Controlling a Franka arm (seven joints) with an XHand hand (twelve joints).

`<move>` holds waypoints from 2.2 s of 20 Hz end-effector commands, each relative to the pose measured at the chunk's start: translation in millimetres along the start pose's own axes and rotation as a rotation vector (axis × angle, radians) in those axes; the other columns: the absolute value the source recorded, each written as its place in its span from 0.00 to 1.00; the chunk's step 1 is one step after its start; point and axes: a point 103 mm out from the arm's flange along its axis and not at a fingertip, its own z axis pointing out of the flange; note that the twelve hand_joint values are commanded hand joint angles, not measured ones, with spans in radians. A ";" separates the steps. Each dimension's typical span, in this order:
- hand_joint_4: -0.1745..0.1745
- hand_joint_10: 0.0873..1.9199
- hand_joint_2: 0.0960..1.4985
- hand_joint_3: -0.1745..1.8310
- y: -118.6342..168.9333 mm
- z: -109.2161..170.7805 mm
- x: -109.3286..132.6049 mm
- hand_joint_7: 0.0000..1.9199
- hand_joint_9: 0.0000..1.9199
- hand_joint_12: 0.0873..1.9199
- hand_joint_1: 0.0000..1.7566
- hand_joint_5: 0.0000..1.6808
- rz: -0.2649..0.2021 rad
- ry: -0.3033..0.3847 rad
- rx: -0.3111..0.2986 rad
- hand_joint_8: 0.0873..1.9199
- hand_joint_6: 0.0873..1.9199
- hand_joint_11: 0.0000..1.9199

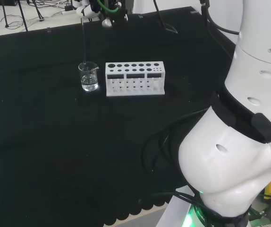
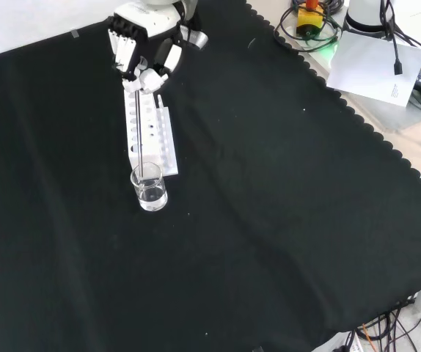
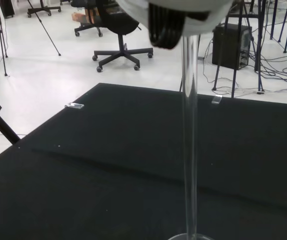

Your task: Stir in the beaker to the left of the white test tube rack with the glass rod.

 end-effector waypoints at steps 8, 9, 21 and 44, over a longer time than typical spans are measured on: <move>0.00 0.42 0.50 0.35 1.7 45.2 -3.8 0.61 0.89 0.37 0.74 0.64 -0.003 -0.003 0.074 0.55 0.32 0.88; 0.00 0.42 0.50 0.35 3.1 47.6 -2.6 0.61 0.89 0.37 0.74 0.64 -0.007 -0.002 0.079 0.55 0.32 0.88; 0.00 0.42 0.50 0.35 16.3 53.2 -10.8 0.61 0.89 0.37 0.74 0.64 0.013 0.012 0.077 0.55 0.32 0.89; 0.00 0.42 0.50 0.35 -16.2 53.8 7.9 0.61 0.89 0.37 0.74 0.64 0.074 0.003 0.125 0.55 0.32 0.89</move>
